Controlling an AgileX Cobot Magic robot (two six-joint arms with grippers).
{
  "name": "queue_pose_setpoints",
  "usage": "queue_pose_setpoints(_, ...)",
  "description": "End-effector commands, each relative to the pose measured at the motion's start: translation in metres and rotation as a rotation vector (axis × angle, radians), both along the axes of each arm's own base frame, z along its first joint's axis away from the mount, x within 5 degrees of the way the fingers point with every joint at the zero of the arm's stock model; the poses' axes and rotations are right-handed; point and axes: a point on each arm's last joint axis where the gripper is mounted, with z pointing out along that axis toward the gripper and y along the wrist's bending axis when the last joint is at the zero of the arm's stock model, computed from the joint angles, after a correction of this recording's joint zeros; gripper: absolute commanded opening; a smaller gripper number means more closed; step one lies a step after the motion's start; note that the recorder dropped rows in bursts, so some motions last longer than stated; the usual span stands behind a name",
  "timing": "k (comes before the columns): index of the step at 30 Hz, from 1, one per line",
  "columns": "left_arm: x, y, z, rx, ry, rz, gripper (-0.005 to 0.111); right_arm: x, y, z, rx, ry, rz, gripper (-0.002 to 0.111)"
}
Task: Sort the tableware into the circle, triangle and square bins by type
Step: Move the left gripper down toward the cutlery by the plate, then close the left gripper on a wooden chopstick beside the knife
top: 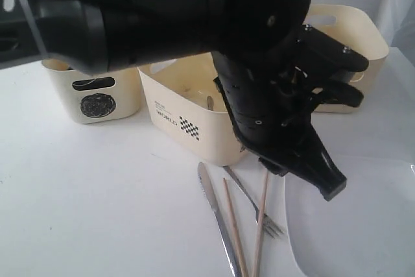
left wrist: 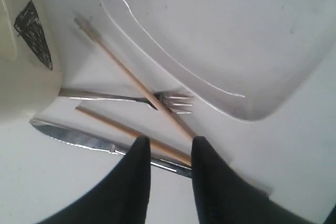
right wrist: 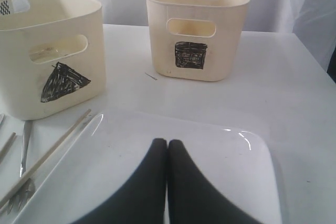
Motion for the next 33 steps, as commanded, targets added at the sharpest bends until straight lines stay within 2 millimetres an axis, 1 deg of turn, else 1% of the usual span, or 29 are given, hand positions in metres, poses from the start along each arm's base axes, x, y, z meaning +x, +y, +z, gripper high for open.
queue_pose_setpoints(1,-0.007,0.009,-0.02,0.072,0.053,0.038,0.034,0.0,0.0,0.0,-0.008,-0.015,0.009,0.0)
queue_pose_setpoints(5,-0.01,0.014,-0.048,0.11,0.085,0.052,0.034,0.0,0.0,0.0,-0.008,-0.015,0.009,0.0)
queue_pose_setpoints(7,-0.011,0.015,-0.06,0.101,0.091,0.07,0.034,0.0,0.0,0.0,-0.008,-0.015,0.009,0.0)
queue_pose_setpoints(10,-0.011,0.015,-0.071,0.069,0.092,0.094,0.034,0.0,0.0,0.0,-0.008,-0.015,0.009,0.0)
queue_pose_setpoints(14,-0.011,0.015,-0.081,0.018,0.101,0.158,0.034,0.0,0.0,0.0,-0.008,-0.015,0.009,0.0)
queue_pose_setpoints(17,-0.007,0.017,-0.086,-0.004,0.084,0.266,0.034,0.0,0.0,0.0,-0.008,-0.015,0.009,0.0)
queue_pose_setpoints(19,-0.002,0.021,-0.09,-0.011,0.039,0.345,0.034,0.0,0.0,0.0,-0.008,-0.015,0.009,0.0)
queue_pose_setpoints(23,0.01,0.028,-0.093,-0.015,-0.088,0.447,0.034,0.0,0.0,0.0,-0.008,-0.015,0.009,0.0)
queue_pose_setpoints(28,0.012,0.029,-0.099,-0.021,-0.103,0.484,0.034,0.0,0.0,0.0,-0.008,-0.015,0.009,0.0)
queue_pose_setpoints(33,0.014,0.021,-0.115,-0.036,-0.073,0.513,0.034,0.0,0.0,0.0,-0.008,-0.015,0.009,0.0)
